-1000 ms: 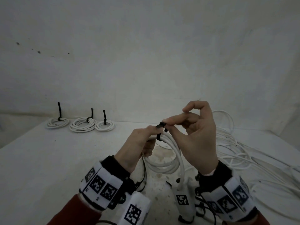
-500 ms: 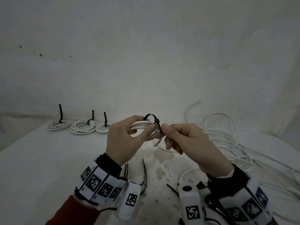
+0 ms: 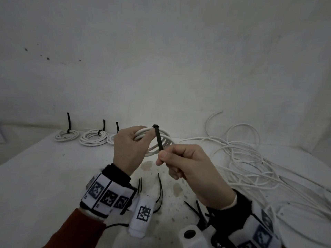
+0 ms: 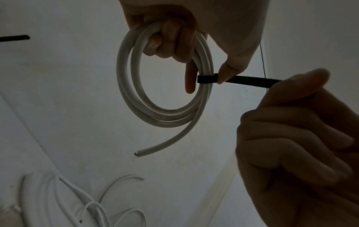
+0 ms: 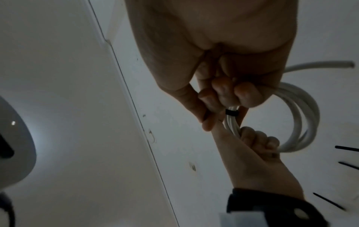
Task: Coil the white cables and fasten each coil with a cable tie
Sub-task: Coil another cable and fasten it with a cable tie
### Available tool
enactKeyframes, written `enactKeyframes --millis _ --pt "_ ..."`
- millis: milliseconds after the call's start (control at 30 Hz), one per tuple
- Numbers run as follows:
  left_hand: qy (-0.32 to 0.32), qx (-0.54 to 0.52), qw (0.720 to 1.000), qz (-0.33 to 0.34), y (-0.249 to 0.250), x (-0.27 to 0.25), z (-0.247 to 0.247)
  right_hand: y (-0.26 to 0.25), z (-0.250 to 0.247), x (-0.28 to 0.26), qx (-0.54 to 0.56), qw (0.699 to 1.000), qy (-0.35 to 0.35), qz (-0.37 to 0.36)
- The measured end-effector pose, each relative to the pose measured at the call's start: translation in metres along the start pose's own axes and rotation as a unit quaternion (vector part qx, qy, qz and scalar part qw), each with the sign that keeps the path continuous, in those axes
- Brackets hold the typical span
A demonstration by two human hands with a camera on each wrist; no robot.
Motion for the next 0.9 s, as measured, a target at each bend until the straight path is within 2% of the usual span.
enactKeyframes --millis 133,300,400,433,500,567,633,800,900 --pt "-0.005 -0.009 1.0 -0.012 0.002 0.001 0.0 -0.001 0.006 -0.004 -0.027 0.998 0.026 -0.052" --pt "-0.011 -0.012 1.0 -0.026 0.004 0.001 0.001 0.0 0.008 -0.004 -0.065 0.995 0.031 -0.07" --pt "-0.007 -0.04 0.995 -0.094 0.004 0.003 0.0 -0.005 0.002 -0.001 -0.106 0.991 0.01 -0.083" --pt "-0.005 -0.058 0.989 -0.135 0.002 0.006 0.0 -0.006 -0.004 0.001 -0.127 0.988 0.024 -0.089" --pt "-0.005 -0.075 0.979 -0.192 -0.004 0.01 -0.002 -0.005 -0.019 0.008 -0.2 0.969 0.099 -0.109" --pt "-0.011 -0.082 0.973 -0.214 -0.006 0.011 -0.003 -0.002 -0.031 0.013 -0.285 0.94 0.157 -0.103" --pt "-0.021 -0.095 0.968 -0.231 -0.005 0.009 -0.001 0.004 -0.037 0.016 -0.318 0.931 0.165 -0.077" --pt "-0.028 -0.084 0.968 -0.235 0.0 0.005 0.003 0.013 -0.035 0.021 -0.313 0.936 0.151 -0.061" --pt "-0.017 -0.074 0.975 -0.209 0.007 0.0 0.006 0.017 -0.03 0.019 -0.226 0.965 0.129 -0.021"
Point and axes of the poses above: each hand's wrist, its own x-axis towards the middle knuckle, its own z-axis out of the palm, y = z × x, the point moved 2 cm from there along x, towards the middle knuckle, and after that the axes turned 8 degrees about y, right-handed, at the moved point
